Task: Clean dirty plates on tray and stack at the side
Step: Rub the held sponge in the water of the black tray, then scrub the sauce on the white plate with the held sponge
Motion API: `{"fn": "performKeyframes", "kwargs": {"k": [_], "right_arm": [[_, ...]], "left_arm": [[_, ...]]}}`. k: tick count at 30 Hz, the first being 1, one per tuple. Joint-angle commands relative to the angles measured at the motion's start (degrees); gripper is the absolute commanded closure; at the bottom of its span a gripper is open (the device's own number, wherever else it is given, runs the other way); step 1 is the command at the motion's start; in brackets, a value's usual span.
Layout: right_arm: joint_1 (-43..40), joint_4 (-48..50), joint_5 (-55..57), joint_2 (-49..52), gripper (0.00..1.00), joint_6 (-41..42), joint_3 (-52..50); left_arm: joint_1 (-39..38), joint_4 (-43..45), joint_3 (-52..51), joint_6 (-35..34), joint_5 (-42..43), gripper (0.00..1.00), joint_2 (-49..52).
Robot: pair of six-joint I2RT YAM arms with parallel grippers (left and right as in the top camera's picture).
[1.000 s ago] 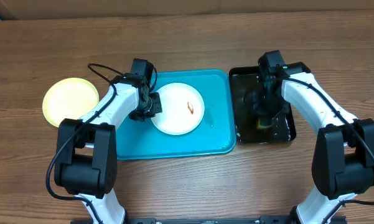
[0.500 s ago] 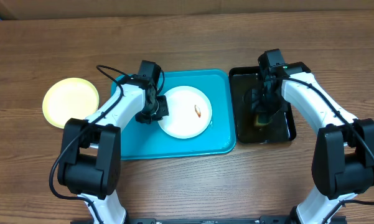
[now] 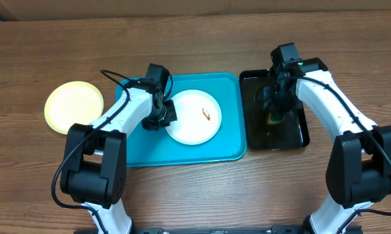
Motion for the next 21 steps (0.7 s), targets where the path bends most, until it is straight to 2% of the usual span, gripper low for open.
{"fn": "performKeyframes", "kwargs": {"k": [1,5,7,8,10,12,16,21], "right_arm": [[2.1,0.57,4.07,-0.83,0.96,-2.36,1.4],[4.76,1.33,10.91,-0.83,0.96,-2.38,1.4],[6.14,1.51,12.48,-0.83,0.96,-2.43,1.4],[6.86,1.55,13.46,-0.83,0.96,-2.45,1.42],[8.02,1.9,14.64,-0.83,0.96,-2.84,1.42],[8.9,2.29,14.64,-0.83,0.96,-3.5,1.62],[10.08,2.05,8.96,-0.94,0.96,-3.48,3.3],[10.78,2.1,-6.51,-0.94,0.96,-3.43,8.79]], "left_arm": [[-0.28,-2.08,-0.85,-3.48,-0.11,0.96,1.03],[-0.28,-2.49,-0.85,-3.48,0.28,0.94,1.03],[-0.26,-2.16,-0.85,-3.48,0.26,0.79,1.05],[-0.26,-1.68,-0.85,-3.43,0.2,0.76,1.05],[-0.31,-0.92,-0.85,-3.21,-0.35,0.79,1.11],[-0.33,-0.5,-0.85,-3.23,-0.35,0.95,1.14],[-0.72,-0.55,-0.85,-3.21,-0.2,0.96,1.14],[-1.38,-0.48,-0.85,-3.17,-0.24,0.96,1.14]]}}
